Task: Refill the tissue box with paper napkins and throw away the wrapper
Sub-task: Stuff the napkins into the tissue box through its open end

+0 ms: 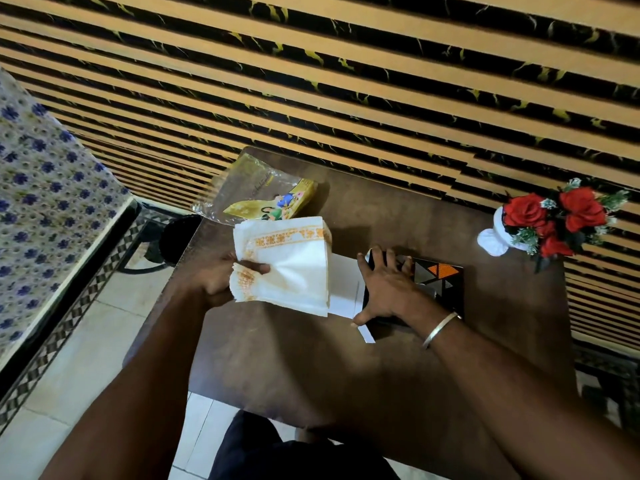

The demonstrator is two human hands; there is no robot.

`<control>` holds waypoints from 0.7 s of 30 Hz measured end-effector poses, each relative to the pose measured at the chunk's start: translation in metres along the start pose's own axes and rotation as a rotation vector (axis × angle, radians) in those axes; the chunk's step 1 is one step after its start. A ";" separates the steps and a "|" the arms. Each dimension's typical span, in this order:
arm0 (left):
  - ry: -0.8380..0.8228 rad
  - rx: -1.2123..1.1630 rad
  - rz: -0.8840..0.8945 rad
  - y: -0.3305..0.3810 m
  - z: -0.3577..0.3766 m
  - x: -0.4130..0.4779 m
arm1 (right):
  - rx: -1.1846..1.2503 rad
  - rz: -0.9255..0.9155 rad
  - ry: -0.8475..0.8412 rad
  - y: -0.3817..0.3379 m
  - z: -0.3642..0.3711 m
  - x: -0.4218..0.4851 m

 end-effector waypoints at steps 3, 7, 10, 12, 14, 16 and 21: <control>-0.021 0.019 -0.054 -0.010 0.015 0.017 | 0.030 -0.014 0.003 0.004 -0.001 0.000; -0.008 0.041 -0.085 -0.024 0.024 0.034 | 0.112 -0.029 -0.016 0.006 -0.001 0.000; -0.045 0.012 -0.083 -0.032 0.030 0.039 | 0.227 -0.053 -0.070 0.008 0.001 -0.001; -0.057 0.001 -0.054 -0.032 0.028 0.039 | 0.282 -0.061 -0.158 0.011 0.003 0.001; -0.059 -0.009 -0.033 -0.033 0.024 0.040 | 0.357 -0.073 -0.222 0.013 -0.003 -0.006; -0.061 -0.028 -0.020 -0.031 0.019 0.040 | 0.552 -0.086 -0.218 0.018 -0.014 -0.015; -0.123 -0.092 0.026 -0.020 0.028 0.041 | 0.715 -0.084 -0.149 0.016 -0.015 -0.017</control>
Point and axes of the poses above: each hand's wrist, its own x-axis towards the middle knuckle, its own z-axis out of the palm, y = z × x, the point moved 10 cm from there along x, towards the middle knuckle, and after that the axes turned 15 degrees about -y, right-handed, at the moved point
